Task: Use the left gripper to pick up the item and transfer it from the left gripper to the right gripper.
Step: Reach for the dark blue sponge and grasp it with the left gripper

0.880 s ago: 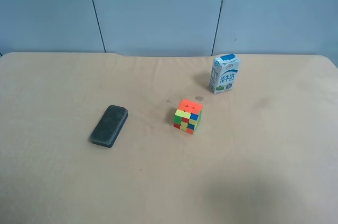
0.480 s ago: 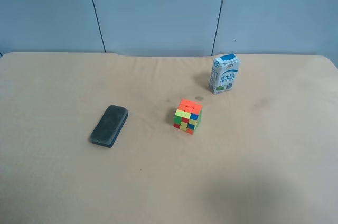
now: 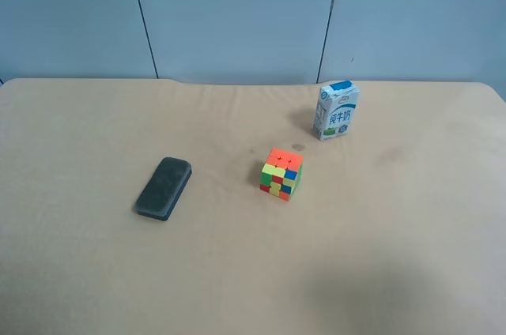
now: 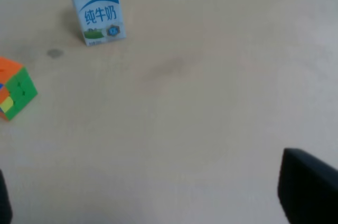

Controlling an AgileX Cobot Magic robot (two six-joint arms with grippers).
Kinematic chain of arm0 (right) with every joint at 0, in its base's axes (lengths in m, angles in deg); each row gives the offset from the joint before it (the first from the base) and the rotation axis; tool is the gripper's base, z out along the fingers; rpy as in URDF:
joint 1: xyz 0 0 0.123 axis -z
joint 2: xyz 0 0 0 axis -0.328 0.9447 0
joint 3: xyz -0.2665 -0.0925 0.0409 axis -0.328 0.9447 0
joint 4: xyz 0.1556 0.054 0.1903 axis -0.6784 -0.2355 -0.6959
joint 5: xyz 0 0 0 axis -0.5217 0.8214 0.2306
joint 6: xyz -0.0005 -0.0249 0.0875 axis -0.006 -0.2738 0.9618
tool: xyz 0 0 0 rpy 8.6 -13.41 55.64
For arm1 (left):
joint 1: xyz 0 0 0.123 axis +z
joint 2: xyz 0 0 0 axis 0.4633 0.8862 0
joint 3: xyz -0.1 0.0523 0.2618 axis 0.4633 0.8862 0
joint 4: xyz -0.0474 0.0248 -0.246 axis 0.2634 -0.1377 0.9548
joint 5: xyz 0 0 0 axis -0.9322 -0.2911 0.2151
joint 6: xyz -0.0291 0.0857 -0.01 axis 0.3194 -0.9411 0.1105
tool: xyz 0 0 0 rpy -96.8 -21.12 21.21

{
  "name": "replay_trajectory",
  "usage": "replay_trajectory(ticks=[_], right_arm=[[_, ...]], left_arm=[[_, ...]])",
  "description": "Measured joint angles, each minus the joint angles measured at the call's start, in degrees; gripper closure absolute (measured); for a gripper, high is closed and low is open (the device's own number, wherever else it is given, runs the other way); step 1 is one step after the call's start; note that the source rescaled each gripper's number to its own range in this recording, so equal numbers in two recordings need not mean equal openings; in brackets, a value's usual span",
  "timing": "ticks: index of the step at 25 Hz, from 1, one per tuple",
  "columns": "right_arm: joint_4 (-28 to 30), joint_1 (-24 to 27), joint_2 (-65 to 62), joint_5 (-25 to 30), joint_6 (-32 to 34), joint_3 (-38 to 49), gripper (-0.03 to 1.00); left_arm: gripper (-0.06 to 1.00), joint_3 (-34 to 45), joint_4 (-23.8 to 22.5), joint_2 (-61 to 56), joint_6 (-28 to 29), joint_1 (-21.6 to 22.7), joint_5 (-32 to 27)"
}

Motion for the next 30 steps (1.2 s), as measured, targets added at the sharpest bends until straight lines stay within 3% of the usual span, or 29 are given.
replay_trajectory(ticks=[9,25,30], right_arm=[[0.0,0.0,0.0,0.0,0.0,0.0,-0.02],[0.0,0.0,0.0,0.0,0.0,0.0,-0.02],[0.0,0.0,0.0,0.0,0.0,0.0,-0.02]], left_arm=[[-0.05,-8.2,-0.3,19.7,-1.3,0.0,-0.4],[-0.05,-22.1,0.7,67.6,-3.2,-0.1,7.0],[-0.05,-25.4,-6.3,75.5,3.1,-6.7,8.9]])
